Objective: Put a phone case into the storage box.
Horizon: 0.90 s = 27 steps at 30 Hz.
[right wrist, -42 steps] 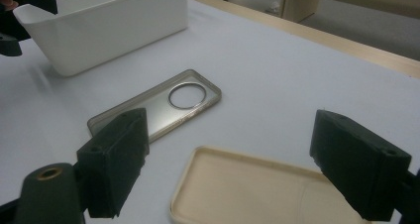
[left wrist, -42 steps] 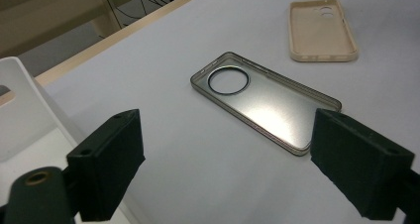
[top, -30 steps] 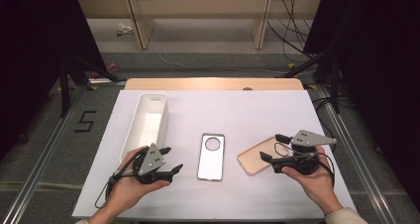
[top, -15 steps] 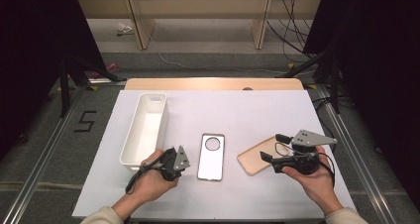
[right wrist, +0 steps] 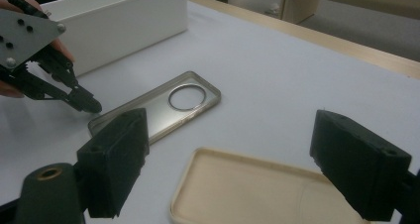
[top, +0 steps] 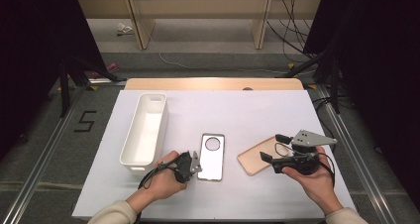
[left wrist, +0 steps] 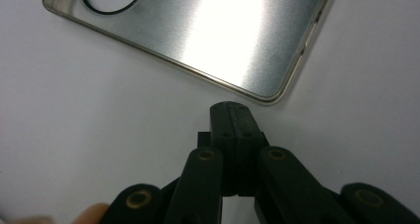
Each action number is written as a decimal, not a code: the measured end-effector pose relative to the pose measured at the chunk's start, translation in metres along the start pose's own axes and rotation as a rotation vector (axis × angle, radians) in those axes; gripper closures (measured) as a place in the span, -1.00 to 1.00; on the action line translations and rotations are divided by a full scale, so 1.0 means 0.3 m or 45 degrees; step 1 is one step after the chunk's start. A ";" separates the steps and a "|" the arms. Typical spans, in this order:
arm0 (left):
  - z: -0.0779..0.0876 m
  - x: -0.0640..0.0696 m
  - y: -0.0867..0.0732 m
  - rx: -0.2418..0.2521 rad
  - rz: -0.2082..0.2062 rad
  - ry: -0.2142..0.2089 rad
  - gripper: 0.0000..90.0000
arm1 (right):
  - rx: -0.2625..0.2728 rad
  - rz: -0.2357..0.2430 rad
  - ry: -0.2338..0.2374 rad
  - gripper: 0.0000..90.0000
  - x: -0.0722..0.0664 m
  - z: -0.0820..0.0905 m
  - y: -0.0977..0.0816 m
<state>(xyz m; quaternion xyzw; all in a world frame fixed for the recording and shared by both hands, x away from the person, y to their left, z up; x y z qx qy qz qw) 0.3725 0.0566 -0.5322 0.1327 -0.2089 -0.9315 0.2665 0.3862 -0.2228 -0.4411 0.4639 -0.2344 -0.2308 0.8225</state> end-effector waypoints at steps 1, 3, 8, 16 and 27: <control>0.000 0.000 0.000 0.000 0.000 0.000 0.99 | 0.000 0.000 0.000 -0.64 0.000 0.000 0.000; -0.002 0.002 0.004 0.003 -0.004 -0.006 0.99 | -0.001 -0.002 0.000 -0.64 0.000 0.000 0.000; -0.004 0.005 0.008 -0.008 -0.013 -0.003 0.99 | -0.003 -0.001 0.000 -0.64 0.000 -0.001 -0.001; -0.007 0.010 0.015 -0.012 -0.026 0.000 0.99 | -0.010 0.003 -0.001 -0.64 -0.001 -0.002 -0.002; -0.011 0.031 0.030 -0.015 -0.051 -0.013 0.99 | -0.010 0.004 0.004 -0.64 -0.002 -0.001 -0.002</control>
Point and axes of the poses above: each handheld gripper's, and its own axes: z roughly backward along the jaws, y roughly out of its top, x roughly to its right, the point moved 7 cm from there along -z, roughly forward along the jaws, and after that the axes turned 14 degrees about z, right-handed, at the moved point
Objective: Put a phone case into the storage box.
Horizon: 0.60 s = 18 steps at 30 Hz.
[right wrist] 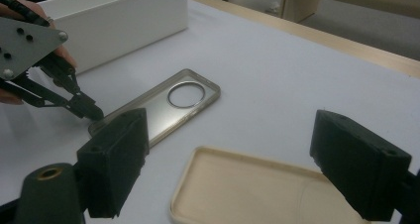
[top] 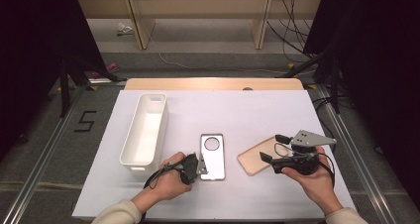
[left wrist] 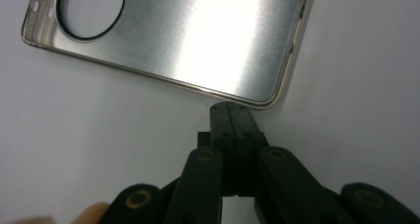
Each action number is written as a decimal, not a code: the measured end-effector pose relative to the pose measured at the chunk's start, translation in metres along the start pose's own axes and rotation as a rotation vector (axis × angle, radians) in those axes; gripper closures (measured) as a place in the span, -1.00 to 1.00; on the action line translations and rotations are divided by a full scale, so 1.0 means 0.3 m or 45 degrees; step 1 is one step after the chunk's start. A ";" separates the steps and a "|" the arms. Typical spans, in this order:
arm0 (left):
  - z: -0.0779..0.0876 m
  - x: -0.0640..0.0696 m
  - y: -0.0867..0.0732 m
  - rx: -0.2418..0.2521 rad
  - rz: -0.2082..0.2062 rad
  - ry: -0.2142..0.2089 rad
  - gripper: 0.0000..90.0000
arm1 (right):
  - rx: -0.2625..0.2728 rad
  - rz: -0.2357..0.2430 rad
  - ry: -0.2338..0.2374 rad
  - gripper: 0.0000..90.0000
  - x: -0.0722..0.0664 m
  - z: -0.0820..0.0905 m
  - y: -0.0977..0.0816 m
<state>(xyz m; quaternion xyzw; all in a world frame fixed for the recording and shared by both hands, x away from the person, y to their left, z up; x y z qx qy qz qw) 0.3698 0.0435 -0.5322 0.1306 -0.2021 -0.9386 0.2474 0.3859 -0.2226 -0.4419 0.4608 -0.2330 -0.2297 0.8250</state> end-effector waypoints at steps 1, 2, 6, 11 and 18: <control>0.000 -0.002 0.000 0.000 0.003 -0.007 0.99 | 0.000 0.000 0.000 -0.64 0.000 0.000 0.000; 0.000 -0.006 -0.001 0.006 0.018 -0.017 0.99 | 0.000 0.000 0.001 -0.64 0.000 0.000 0.000; 0.000 -0.004 0.000 0.002 0.007 -0.010 0.99 | -0.001 0.000 0.002 -0.64 0.000 0.000 0.000; 0.001 -0.004 -0.001 0.000 0.004 -0.007 0.99 | 0.004 0.001 0.000 -0.64 0.000 0.001 0.001; 0.001 -0.004 -0.002 -0.004 0.003 -0.010 0.99 | 0.003 0.000 0.002 -0.64 0.000 0.001 0.000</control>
Point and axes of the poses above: each handheld gripper's, and its own axes: z roughly backward along the jaws, y roughly out of its top, x roughly to its right, the point moved 7 cm from there along -z, roughly forward along the jaws, and after that the axes turned 14 degrees about z, right-handed, at the moved point
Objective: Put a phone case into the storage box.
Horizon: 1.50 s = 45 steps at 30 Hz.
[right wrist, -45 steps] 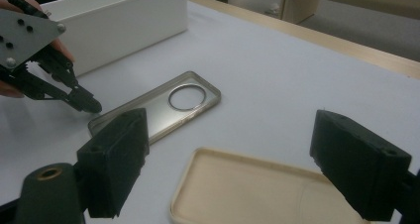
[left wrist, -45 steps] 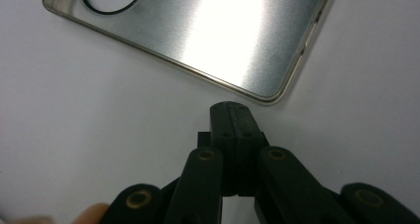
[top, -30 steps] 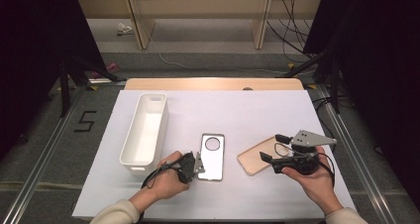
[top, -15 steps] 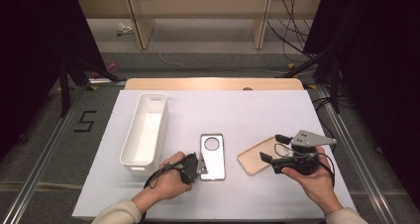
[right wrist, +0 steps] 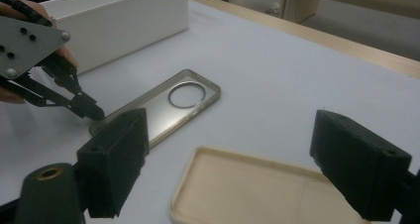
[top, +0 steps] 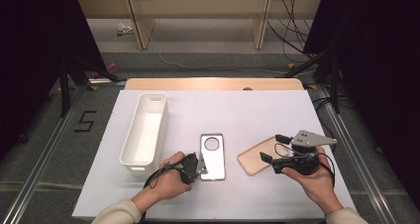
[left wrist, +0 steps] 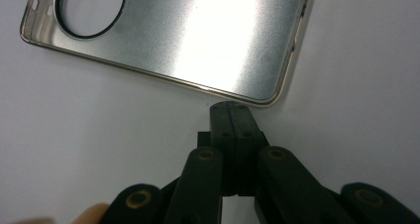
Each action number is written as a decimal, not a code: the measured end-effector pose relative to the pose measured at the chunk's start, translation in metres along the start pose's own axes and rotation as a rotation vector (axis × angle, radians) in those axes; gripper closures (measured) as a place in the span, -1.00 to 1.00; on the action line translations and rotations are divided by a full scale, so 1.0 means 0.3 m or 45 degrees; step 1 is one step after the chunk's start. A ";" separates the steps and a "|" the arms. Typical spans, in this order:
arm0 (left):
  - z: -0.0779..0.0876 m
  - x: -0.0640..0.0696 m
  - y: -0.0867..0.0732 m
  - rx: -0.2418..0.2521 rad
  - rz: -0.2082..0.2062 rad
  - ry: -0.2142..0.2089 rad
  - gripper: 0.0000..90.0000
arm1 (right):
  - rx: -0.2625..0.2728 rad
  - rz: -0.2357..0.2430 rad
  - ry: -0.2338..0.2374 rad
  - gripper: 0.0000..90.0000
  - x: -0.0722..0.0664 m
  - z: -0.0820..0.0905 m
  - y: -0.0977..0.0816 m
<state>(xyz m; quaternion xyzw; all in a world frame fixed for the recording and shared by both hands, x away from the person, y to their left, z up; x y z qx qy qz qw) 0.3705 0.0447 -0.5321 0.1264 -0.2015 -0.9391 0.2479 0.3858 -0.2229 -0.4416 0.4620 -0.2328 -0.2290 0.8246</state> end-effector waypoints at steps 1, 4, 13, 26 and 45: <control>0.000 0.000 0.000 0.000 0.002 -0.001 0.99 | 0.000 0.000 0.000 -0.64 0.000 0.000 0.000; 0.001 -0.001 -0.001 -0.001 0.002 -0.001 0.99 | 0.002 0.000 -0.001 -0.64 0.000 0.000 0.000; 0.020 -0.006 0.003 0.005 0.009 -0.003 0.99 | 0.003 0.000 0.001 -0.64 0.000 0.000 0.001; 0.057 0.049 0.123 0.000 -0.109 -0.065 0.70 | 0.007 -0.011 -0.008 -0.64 0.005 0.007 0.002; -0.028 0.091 0.187 -0.253 -0.271 -0.047 0.14 | 0.009 -0.012 -0.006 -0.64 0.006 0.008 0.002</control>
Point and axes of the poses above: each handheld gripper's, and its own axes: z roughly backward along the jaws, y roughly out of its top, x roughly to its right, the point moved 7 cm from there along -z, roughly forward along the jaws, and after that the axes turned 14 degrees about z, right-handed, at the moved point
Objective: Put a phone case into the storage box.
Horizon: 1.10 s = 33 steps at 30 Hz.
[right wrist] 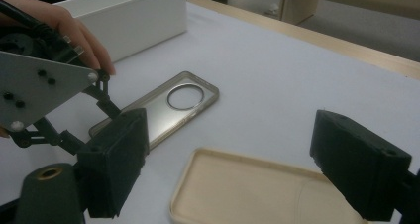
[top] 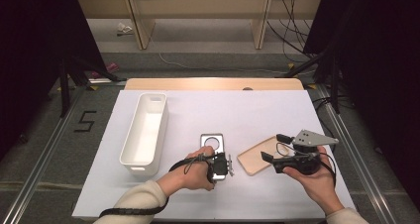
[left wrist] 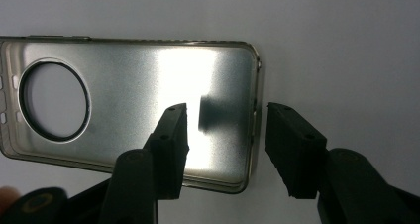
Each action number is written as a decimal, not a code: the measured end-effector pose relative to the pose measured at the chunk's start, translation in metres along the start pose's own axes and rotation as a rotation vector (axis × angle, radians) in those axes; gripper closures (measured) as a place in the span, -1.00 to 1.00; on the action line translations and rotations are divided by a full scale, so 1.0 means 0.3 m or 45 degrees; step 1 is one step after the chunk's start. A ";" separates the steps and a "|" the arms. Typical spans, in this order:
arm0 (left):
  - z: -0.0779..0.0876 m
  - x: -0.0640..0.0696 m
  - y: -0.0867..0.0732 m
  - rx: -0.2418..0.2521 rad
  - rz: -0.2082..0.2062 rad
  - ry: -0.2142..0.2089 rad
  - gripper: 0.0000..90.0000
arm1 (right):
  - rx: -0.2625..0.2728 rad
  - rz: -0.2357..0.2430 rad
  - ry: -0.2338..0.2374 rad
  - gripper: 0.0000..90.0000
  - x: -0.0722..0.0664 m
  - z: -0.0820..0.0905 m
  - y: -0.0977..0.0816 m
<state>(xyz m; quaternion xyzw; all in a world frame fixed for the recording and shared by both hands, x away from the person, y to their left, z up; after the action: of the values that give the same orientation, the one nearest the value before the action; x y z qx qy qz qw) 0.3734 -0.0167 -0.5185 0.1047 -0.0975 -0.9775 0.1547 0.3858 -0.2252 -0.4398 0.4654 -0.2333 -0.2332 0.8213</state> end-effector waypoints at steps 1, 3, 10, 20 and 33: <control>-0.004 0.001 0.000 0.000 0.011 -0.003 0.14 | 0.000 0.000 0.000 -0.64 0.000 0.000 0.000; -0.006 -0.002 -0.002 -0.021 -0.009 -0.005 0.13 | 0.001 -0.001 0.000 -0.64 0.000 0.000 0.000; -0.018 -0.004 0.002 -0.045 -0.033 -0.020 0.15 | 0.000 0.001 0.001 -0.64 -0.001 -0.001 0.000; -0.019 0.002 0.006 -0.086 -0.070 -0.051 0.30 | 0.001 0.000 0.003 -0.64 -0.001 -0.002 0.000; -0.021 0.017 0.008 -0.113 -0.101 -0.098 0.59 | 0.000 0.002 0.006 -0.64 -0.003 -0.002 0.000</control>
<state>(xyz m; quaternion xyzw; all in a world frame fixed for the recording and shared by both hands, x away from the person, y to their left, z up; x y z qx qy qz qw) 0.3708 -0.0217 -0.5249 0.0639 -0.0557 -0.9896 0.1163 0.3856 -0.2243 -0.4403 0.4656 -0.2316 -0.2314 0.8222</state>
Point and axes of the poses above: each handheld gripper's, and its own axes: z roughly backward along the jaws, y roughly out of its top, x roughly to its right, the point moved 7 cm from there along -z, roughly forward along the jaws, and after that the axes turned 14 degrees about z, right-handed, at the moved point
